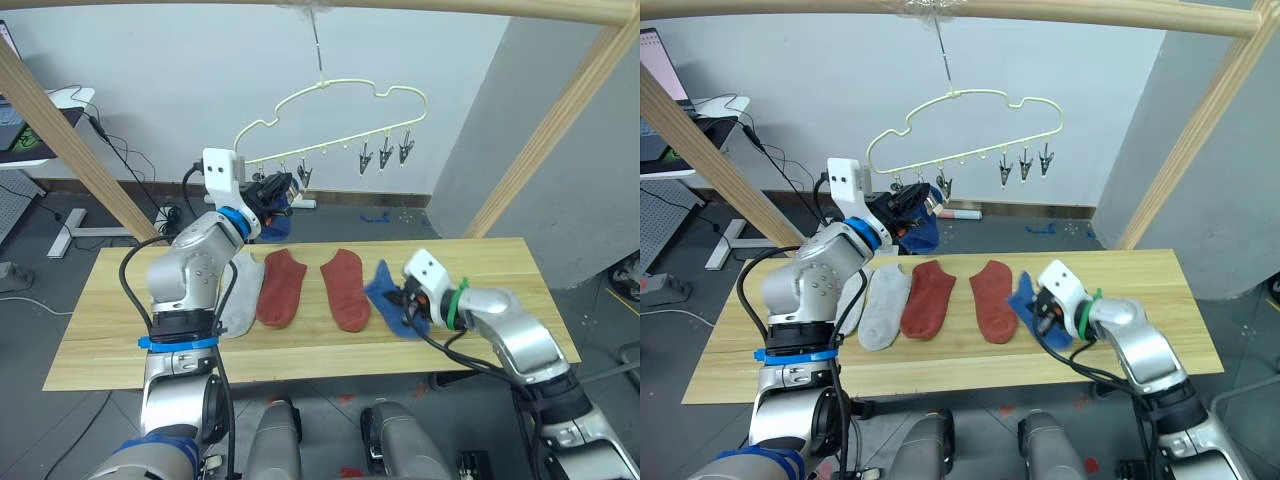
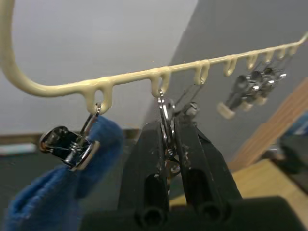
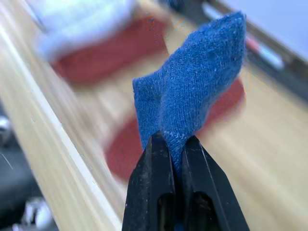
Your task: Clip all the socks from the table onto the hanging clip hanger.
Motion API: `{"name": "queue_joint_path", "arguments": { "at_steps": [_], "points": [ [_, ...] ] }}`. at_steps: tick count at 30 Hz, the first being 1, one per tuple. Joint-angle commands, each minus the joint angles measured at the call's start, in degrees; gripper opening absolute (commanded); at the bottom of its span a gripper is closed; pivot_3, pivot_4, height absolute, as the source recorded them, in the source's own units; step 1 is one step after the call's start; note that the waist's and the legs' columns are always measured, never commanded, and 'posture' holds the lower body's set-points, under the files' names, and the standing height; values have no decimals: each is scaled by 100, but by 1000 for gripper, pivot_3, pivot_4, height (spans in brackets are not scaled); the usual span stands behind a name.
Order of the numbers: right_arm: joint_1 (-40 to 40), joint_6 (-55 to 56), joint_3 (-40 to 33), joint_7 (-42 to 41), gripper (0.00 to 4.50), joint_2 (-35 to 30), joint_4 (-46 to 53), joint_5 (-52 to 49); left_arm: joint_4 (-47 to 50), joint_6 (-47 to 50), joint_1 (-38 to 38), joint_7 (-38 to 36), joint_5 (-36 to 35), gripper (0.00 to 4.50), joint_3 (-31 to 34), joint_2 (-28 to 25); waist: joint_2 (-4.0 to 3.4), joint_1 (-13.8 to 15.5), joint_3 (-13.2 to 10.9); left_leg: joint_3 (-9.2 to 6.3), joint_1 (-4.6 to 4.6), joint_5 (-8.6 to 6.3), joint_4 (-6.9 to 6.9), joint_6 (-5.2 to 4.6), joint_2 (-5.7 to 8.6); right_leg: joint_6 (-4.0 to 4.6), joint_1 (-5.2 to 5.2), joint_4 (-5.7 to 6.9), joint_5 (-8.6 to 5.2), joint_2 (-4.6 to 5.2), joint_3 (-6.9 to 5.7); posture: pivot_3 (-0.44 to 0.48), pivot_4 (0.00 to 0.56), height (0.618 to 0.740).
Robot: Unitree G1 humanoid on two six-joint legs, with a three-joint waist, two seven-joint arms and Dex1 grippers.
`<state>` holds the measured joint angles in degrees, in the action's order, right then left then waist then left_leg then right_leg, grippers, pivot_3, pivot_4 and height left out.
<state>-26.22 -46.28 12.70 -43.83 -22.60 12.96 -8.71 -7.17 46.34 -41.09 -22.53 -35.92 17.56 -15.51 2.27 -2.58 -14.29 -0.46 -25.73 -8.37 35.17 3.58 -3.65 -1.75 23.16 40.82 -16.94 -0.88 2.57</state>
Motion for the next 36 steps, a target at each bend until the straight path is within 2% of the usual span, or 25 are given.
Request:
{"name": "queue_joint_path", "arguments": {
  "at_steps": [1, 8, 15, 36],
  "points": [
    [-526, -314, 120, 125, 14, 514, -88, -311, -5, 765, -172, 144, -672, 2, 376, 18, 0, -3, 0, -1, -1, 0, 0, 0, 0, 0, 0, -1, 0, 0, 0, -19, 206, 740],
    [-1362, 192, 259, 295, 14, 1233, -1430, -200, 289, 1310, -280, 464, -1295, 2, 630, 112, 0, 84, 0, -3, -11, 0, 0, 0, 5, 25, 1, -10, 14, 9, -7, 7, 204, 740],
    [-1974, 775, 253, 174, 14, 1353, -2333, -136, 558, 1277, -84, 557, -1347, 2, 552, 64, 0, 89, 0, -3, -11, 0, -2, 0, 4, 25, 3, -10, 15, 8, -8, 33, 204, 740],
    [-2478, 943, 171, 56, 14, 1430, -2634, -215, 784, 1156, 81, 461, -1428, 2, 432, 21, 0, 94, -1, -5, -13, 0, -9, 1, 3, 26, 4, -16, 15, 8, -10, 36, 205, 740]
  ]
}}
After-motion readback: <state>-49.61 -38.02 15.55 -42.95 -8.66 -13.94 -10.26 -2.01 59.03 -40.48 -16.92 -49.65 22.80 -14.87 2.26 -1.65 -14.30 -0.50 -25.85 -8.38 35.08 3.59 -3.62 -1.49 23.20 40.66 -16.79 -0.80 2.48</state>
